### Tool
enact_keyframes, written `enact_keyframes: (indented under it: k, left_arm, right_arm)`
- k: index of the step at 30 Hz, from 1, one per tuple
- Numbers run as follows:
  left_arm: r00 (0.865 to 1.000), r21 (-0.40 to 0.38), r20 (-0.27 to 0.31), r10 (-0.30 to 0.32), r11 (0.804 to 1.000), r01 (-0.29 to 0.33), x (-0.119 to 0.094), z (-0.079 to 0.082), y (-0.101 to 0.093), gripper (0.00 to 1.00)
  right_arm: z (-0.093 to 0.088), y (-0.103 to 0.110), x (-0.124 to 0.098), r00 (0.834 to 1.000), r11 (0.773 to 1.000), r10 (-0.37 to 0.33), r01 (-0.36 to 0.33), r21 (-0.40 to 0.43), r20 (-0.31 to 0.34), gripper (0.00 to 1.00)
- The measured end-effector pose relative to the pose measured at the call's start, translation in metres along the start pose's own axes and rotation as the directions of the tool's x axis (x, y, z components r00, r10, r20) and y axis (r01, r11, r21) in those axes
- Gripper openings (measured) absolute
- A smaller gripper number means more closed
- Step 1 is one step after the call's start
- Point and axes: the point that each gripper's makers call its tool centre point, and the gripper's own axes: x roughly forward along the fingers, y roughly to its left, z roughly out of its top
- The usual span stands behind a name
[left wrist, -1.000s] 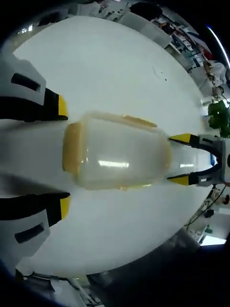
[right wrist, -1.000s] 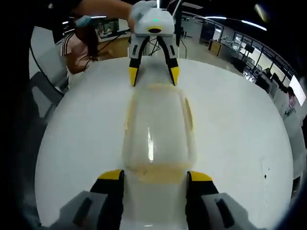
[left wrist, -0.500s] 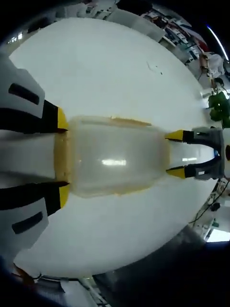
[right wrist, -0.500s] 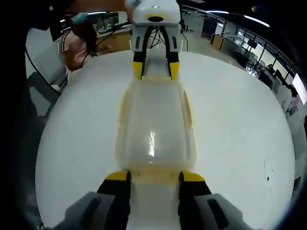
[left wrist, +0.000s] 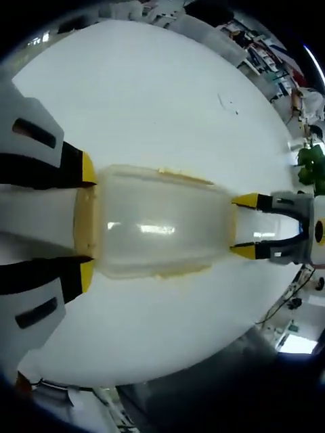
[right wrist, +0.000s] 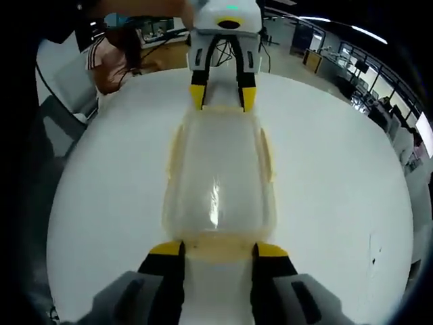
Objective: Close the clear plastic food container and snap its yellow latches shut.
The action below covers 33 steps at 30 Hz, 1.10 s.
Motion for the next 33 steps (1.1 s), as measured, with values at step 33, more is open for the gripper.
enact_keyframes:
  k: [33]
  left_arm:
    - [0.997, -0.009, 0.034, 0.071, 0.997, -0.070, -0.068, 0.053, -0.007, 0.35]
  right_arm:
    - [0.019, -0.003, -0.077, 0.999, 0.999, -0.048, 0.048, -0.023, 0.022, 0.36]
